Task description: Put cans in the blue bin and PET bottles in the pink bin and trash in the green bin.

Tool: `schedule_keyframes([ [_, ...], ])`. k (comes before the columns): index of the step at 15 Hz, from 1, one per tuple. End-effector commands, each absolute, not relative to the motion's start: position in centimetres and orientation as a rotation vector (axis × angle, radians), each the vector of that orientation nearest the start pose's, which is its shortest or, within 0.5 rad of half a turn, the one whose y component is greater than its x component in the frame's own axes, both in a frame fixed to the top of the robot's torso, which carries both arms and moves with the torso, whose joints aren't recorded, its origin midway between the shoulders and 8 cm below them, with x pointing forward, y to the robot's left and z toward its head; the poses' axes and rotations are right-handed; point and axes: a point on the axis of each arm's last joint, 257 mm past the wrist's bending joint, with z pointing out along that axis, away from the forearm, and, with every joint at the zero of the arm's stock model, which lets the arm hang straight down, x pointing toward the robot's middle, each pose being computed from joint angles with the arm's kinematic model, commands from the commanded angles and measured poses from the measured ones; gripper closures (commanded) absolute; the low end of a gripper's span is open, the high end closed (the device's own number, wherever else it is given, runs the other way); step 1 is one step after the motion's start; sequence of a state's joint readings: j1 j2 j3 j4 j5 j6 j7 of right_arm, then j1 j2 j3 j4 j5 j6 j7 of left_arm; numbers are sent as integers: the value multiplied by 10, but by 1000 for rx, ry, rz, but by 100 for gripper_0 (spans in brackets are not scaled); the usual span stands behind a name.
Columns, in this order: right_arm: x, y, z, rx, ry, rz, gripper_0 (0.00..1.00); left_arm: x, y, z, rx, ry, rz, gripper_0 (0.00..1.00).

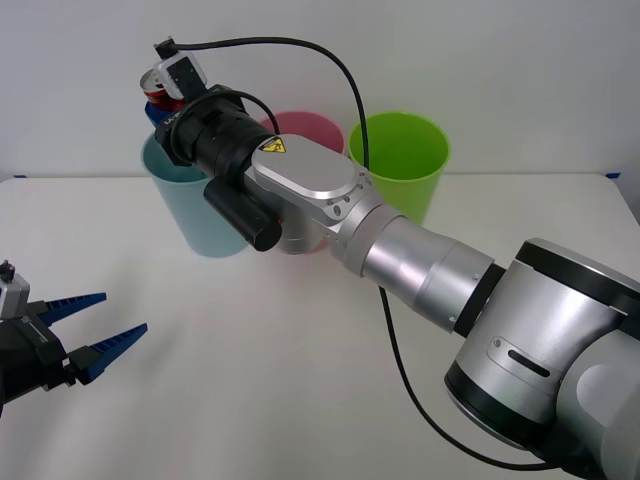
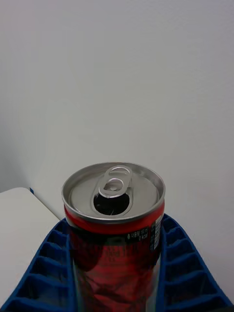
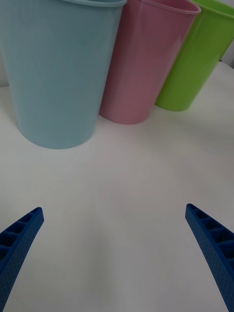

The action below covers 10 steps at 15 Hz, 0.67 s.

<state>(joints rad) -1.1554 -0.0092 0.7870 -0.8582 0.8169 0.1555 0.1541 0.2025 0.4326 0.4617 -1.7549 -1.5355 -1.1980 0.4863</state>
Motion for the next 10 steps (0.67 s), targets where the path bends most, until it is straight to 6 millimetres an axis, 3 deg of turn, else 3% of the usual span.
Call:
schedule_keyframes([
  [1, 605, 220, -29, -724, 1342, 408, 0, 389, 306, -231, 538, 1874, -559, 0],
  [10, 604, 221, -27, -720, 1343, 426, 0, 389, 306, -231, 538, 1874, -559, 0],
])
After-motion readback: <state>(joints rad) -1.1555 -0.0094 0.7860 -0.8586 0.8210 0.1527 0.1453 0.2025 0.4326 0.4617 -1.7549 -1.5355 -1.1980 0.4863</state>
